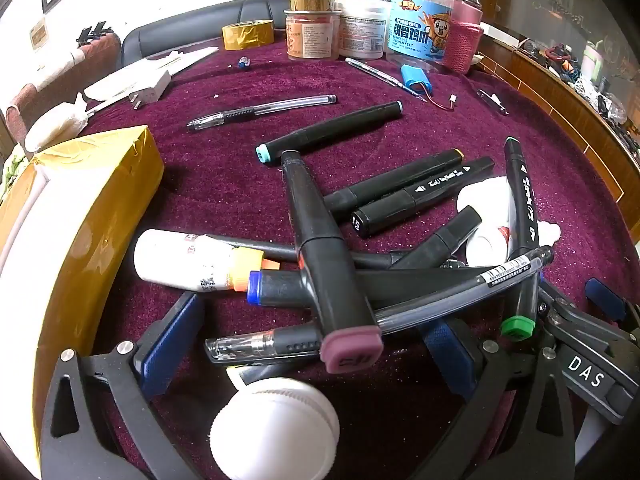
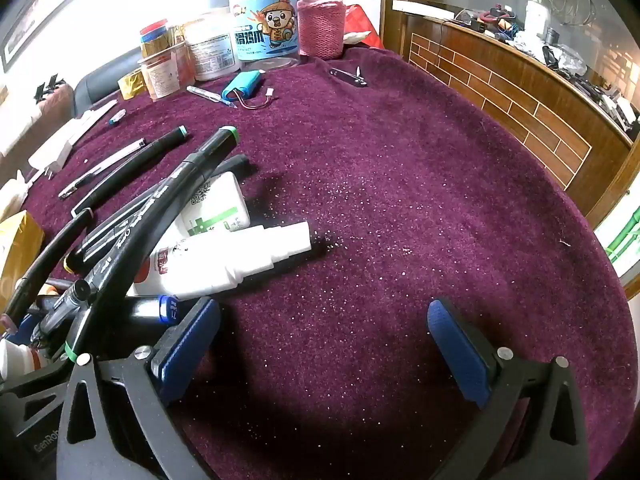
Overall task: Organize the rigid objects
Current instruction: 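Move the left tool over the pile of markers toward the clear pen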
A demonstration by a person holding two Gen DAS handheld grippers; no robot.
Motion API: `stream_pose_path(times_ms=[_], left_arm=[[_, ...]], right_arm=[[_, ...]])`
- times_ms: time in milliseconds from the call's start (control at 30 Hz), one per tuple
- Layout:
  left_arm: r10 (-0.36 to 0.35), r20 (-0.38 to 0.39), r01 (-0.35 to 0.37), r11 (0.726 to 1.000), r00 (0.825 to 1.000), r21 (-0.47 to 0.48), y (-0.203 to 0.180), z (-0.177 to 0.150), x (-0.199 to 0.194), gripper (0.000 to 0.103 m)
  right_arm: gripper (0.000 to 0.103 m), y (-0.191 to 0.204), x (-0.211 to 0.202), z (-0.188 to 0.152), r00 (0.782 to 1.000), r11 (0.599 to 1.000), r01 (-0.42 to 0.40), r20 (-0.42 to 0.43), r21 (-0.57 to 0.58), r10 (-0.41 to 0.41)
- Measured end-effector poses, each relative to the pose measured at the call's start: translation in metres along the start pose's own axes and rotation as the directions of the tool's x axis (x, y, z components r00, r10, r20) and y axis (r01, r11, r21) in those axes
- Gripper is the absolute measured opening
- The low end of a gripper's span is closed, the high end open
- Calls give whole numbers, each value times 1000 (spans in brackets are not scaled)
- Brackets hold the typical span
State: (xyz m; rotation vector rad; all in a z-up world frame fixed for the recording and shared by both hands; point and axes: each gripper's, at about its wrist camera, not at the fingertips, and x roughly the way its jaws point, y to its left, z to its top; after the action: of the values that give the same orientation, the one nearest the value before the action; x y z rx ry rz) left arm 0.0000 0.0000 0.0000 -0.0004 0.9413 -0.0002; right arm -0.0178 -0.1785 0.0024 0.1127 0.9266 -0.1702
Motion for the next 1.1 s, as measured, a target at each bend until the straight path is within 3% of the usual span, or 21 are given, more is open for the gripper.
stream_pose_path(times_ms=[333, 533, 633, 867, 1100], left_arm=[[-2, -3, 2, 1000, 1000, 5, 0, 0, 0, 103], [-80, -106, 93, 988, 991, 123, 7, -15, -13, 103], [-111, -71, 121, 979, 991, 163, 9, -29, -24, 103], [-83, -68, 92, 986, 994, 142, 6, -26, -23, 103], [-82, -67, 91, 986, 994, 139, 7, -27, -23, 103]], right_arm=[[102, 0, 0, 0, 1000, 1000, 0, 0, 0, 0], [102, -1, 0, 0, 1000, 1000, -1, 0, 1, 1], [102, -1, 0, -1, 1000, 1000, -3, -1, 1, 3], [102, -4, -1, 1, 995, 995, -67, -75, -69, 62], [102, -3, -2, -1, 992, 992, -76, -112, -104, 65]])
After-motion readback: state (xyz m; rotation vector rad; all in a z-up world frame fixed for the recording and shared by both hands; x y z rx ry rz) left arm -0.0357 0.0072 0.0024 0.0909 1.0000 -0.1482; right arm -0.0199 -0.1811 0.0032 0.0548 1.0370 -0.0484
